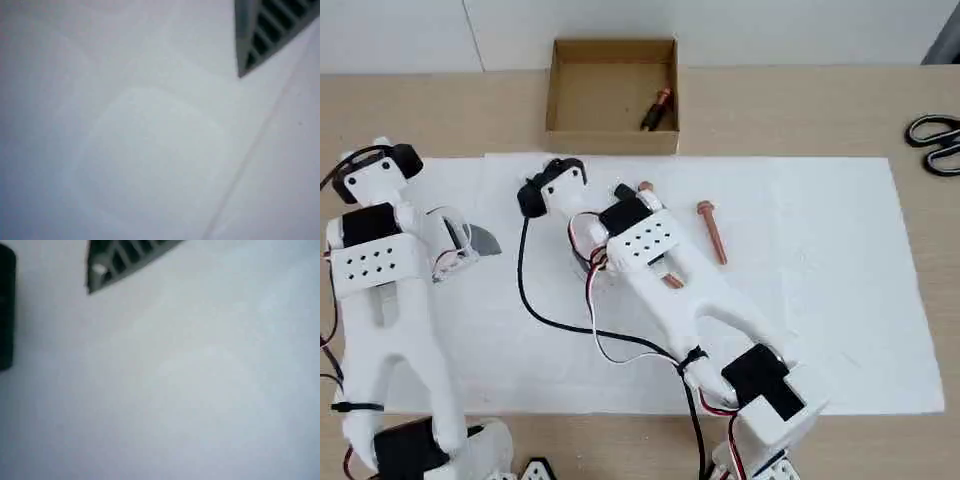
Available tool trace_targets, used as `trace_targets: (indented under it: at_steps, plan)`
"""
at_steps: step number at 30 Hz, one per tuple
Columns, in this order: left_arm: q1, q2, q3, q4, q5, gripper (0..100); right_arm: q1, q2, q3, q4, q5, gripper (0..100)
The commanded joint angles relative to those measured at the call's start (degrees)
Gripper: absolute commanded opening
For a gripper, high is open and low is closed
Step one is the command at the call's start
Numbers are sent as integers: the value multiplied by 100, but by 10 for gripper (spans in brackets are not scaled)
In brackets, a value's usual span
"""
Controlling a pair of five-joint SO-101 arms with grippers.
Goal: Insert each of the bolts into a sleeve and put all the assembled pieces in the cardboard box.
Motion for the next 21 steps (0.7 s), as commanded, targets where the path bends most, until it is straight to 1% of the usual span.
trace_targets:
  at_steps: [1,9,16,18,21]
  plan:
    - [-35,-35,-22,-97,26,321,-4,66,-246,-224,53,222]
    - [-35,-35,-22,-114,18,321,-75,813,-404,-277,53,222]
    - [-35,-70,347,-519,18,321,-75,1147,-545,-286,53,221]
    - [-35,-70,462,-624,18,321,-75,1191,-545,-338,53,196]
    - [-35,-70,541,-712,18,321,-57,1253,-545,-435,53,130]
